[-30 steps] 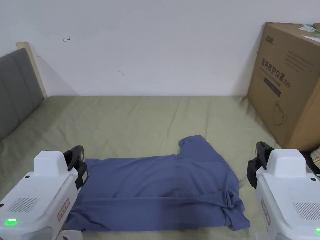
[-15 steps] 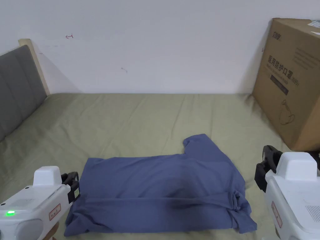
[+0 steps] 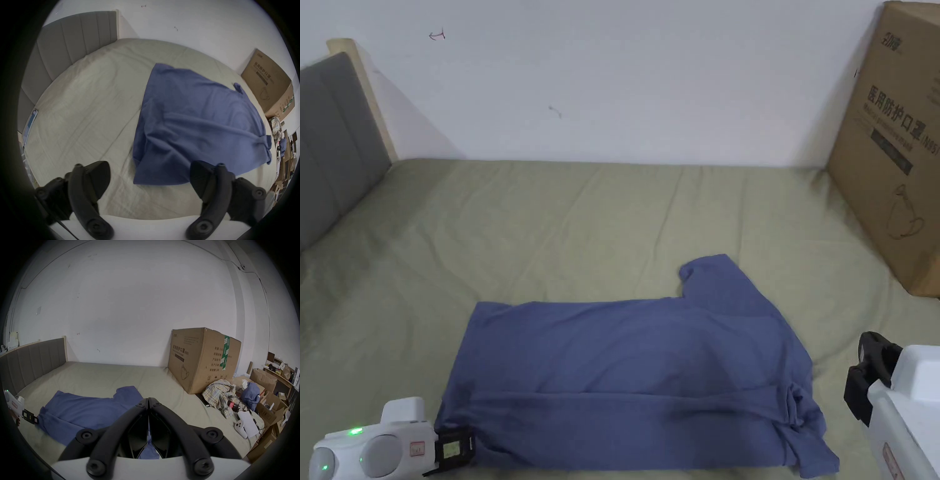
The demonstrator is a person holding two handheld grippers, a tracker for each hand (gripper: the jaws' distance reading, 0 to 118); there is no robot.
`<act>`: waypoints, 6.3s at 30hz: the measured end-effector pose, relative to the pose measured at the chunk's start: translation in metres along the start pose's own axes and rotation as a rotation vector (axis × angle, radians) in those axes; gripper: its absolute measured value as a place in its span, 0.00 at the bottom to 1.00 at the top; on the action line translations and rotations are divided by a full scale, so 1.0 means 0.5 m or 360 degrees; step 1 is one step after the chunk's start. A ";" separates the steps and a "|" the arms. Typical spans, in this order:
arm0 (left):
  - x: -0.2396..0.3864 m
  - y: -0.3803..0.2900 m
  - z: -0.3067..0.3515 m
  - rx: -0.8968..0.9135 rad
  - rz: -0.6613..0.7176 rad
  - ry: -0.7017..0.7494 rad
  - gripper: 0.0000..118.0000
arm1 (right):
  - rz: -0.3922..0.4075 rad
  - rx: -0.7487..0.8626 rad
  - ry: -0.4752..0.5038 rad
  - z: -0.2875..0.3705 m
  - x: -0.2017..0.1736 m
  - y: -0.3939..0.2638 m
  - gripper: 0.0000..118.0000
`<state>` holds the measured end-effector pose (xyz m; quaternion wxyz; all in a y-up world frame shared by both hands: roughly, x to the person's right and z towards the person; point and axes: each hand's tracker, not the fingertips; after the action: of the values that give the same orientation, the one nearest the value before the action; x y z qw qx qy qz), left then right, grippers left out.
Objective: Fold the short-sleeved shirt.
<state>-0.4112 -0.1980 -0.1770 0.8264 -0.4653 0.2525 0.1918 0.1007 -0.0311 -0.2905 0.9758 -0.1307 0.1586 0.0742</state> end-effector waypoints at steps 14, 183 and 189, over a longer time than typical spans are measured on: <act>0.020 -0.021 0.032 0.0088 -0.0173 -0.0128 0.06 | -0.0105 -0.0729 0.0052 -0.170 0.044 -0.181 0.86; -0.101 -0.203 0.096 0.0088 -0.0061 -0.0131 0.02 | -0.0360 -0.1031 0.0129 0.019 0.070 -0.363 0.01; -0.091 -0.188 0.124 0.0090 -0.0009 -0.0135 0.23 | -0.0312 -0.0993 0.0110 0.028 0.075 -0.340 0.08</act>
<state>-0.3810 -0.1942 -0.0593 0.8497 -0.4341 0.2212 0.2018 0.1718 -0.1858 -0.2509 0.8853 -0.4404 0.1478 0.0206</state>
